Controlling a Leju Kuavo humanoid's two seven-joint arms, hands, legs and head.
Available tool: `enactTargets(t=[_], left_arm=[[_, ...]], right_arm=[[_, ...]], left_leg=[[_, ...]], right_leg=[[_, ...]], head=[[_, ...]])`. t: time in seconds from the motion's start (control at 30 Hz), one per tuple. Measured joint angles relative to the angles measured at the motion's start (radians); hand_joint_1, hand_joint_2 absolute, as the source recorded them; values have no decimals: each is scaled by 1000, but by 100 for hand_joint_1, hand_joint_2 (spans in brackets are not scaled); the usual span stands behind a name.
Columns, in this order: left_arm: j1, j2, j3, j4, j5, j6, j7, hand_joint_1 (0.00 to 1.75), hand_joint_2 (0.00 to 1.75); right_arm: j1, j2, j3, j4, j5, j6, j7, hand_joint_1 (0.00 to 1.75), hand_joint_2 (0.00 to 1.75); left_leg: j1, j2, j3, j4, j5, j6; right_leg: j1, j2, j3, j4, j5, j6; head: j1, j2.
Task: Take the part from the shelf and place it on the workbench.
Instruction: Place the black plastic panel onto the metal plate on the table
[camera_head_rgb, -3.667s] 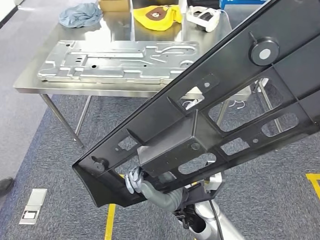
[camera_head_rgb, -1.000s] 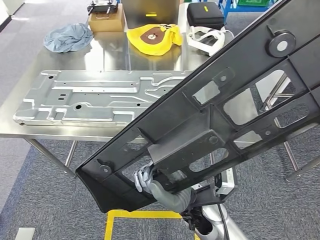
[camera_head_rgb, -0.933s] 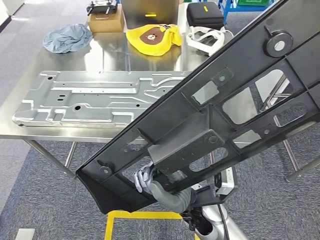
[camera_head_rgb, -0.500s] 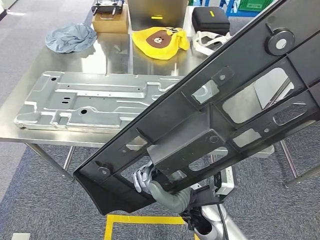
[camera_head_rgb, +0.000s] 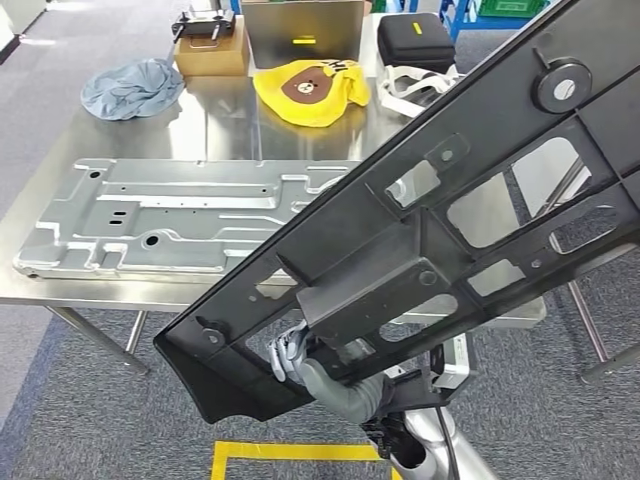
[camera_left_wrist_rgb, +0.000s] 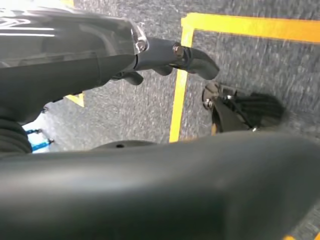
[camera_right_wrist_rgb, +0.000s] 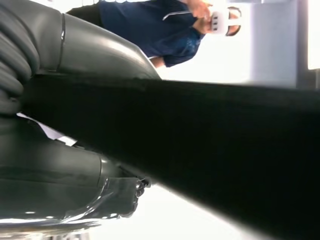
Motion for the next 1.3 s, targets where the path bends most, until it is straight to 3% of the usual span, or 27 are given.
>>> enactTargets(t=[0.07, 0.1, 0.13, 0.17, 0.23, 0.27, 0.37, 0.47, 0.5, 0.57, 0.6, 0.63, 0.67, 0.73, 0.77, 0.83, 0.97, 1.03, 1.1, 1.13, 1.17, 1.23, 1.3], left_arm=[[2, 0, 2, 0, 0, -1, 0, 0, 175], [3, 0, 2, 0, 0, -1, 0, 0, 175], [5, 0, 3, 0, -1, -1, 0, 0, 175], [6, 0, 3, 0, -1, -1, 0, 0, 175], [6, 0, 4, 0, -1, -1, 0, 0, 175], [5, 0, 5, 0, -1, -1, -1, 0, 175], [5, 0, 6, 0, -1, -2, -1, 0, 175], [5, 0, 7, 0, -1, -1, -2, 0, 175], [4, -1, 7, 0, -1, -1, -2, 0, 175], [2, -2, 8, 0, -1, -1, -2, 0, 175], [2, -2, 8, 0, -1, -2, -2, 0, 175], [3, -3, 8, 0, -2, -2, -2, 0, 175], [4, -3, 8, 0, -2, -1, -2, 0, 175], [6, -4, 8, 0, -2, -1, -2, 0, 175], [5, -4, 8, 0, -2, -1, -2, 0, 175], [2, -5, 8, 0, -3, -1, -1, 0, 175], [-2, -6, 8, 0, -3, -1, -1, 0, 175], [-2, -6, 8, 0, -3, -1, -2, 0, 175], [1, -7, 9, 0, -4, -2, -2, 0, 175], [2, -7, 9, 0, -5, -2, -2, 0, 175], [3, -7, 9, 0, -7, -2, -2, 0, 175], [4, -6, 10, 0, -12, -3, -2, 0, 175], [3, -7, 10, 0, -15, -3, -2, 0, 175]], right_arm=[[0, 1, 0, 0, 0, 0, 0, 175, 175], [0, 1, 0, 0, 0, 0, 0, 175, 175], [1, 1, 0, 0, 0, 0, 0, 175, 175], [1, 1, 0, 0, 0, 0, 0, 175, 175], [0, 2, 0, 0, 0, 0, 0, 175, 175], [0, 2, 0, 1, 0, 0, 0, 175, 175], [-2, 3, 0, 0, 1, 0, 0, 175, 175], [-4, 4, 0, -1, 1, 0, 0, 175, 175], [-5, 4, 0, -1, 1, 0, 0, 175, 175], [-3, 4, 0, 0, 1, 1, 0, 175, 175], [-1, 3, 0, 0, 1, 1, 0, 175, 175], [0, 3, 0, 1, 1, 1, 0, 175, 175], [1, 2, 0, 1, 1, 1, 0, 175, 175], [1, 1, 0, 1, 1, 0, 0, 175, 175], [1, 1, 0, 1, 2, 0, 0, 175, 175], [2, 0, 0, 1, 2, 0, 0, 175, 175], [1, 0, 0, -1, 2, 1, 0, 175, 175], [0, 0, 0, -1, 2, 1, 0, 175, 175], [-1, 1, 0, -1, 2, 1, 0, 175, 175], [0, 1, 0, -1, 2, 1, 0, 175, 175], [0, 1, 0, -1, 2, 0, 0, 175, 175], [-1, 1, 0, -1, 2, 0, 0, 175, 175], [-2, 1, 0, 0, 2, 0, 0, 175, 175]], left_leg=[[3, 0, -80, 136, -45, -7], [4, 0, -111, 179, -48, -8], [4, 0, -126, 187, -30, -8], [4, 0, -120, 153, 8, -6], [1, -1, -78, 29, 94, 4], [-2, -1, -59, -21, 118, 10], [-9, -2, -43, -65, 112, 23], [0, -2, -25, -86, 109, 34], [2, -1, -18, -91, 108, 39], [2, -1, -11, -92, 102, 45], [2, -1, -7, -92, 98, 46], [2, -1, -1, -92, 94, 45], [3, -1, 6, -92, 88, 43], [3, -2, 24, -92, 75, 36], [2, -2, 30, -91, 69, 31], [0, -2, 31, -92, 63, 22], [1, -1, 27, -71, 41, 4], [3, -1, -22, 25, -1, -4], [6, -1, -95, 143, -32, -9], [6, -1, -118, 169, -27, -9], [5, -1, -124, 160, -2, -7], [3, -2, -91, 56, 82, 3], [-4, -2, -56, -35, 128, 16]], right_leg=[[0, -1, 6, 0, -7, -6], [0, 0, 10, 0, -11, -6], [0, 2, 17, 0, -16, -5], [0, 4, 25, 0, -22, -3], [1, 5, 44, 0, -34, 2], [1, 5, 49, 0, -39, 6], [2, 6, 48, -4, -44, 21], [3, 4, 45, 21, -68, 35], [2, 4, 25, 63, -89, 37], [2, 4, -47, 190, -137, 40], [2, 4, -79, 239, -145, 42], [2, 4, -97, 256, -132, 44], [2, 4, -96, 233, -100, 44], [2, 2, -53, 116, -18, 42], [4, 2, -31, 61, 5, 38], [7, 3, -14, 15, 9, 27], [2, 3, -3, 2, 2, 6], [-1, 0, 5, 0, -4, -4], [0, 0, 12, 0, -12, -8], [1, 2, 17, 0, -16, -8], [1, 3, 24, 0, -22, -7], [1, 5, 44, -1, -35, -2], [2, 5, 56, -2, -45, 6]], head=[[0, 0], [0, 0], [0, 0], [0, 0], [0, 0], [0, 0], [0, 0], [0, 0], [1, 0], [1, 0], [1, 0], [1, 0], [1, 0], [1, 0], [1, 0], [1, 0], [1, 0], [-1, 0], [-1, 0], [-1, 0], [-1, 0], [0, 0], [0, 0]])
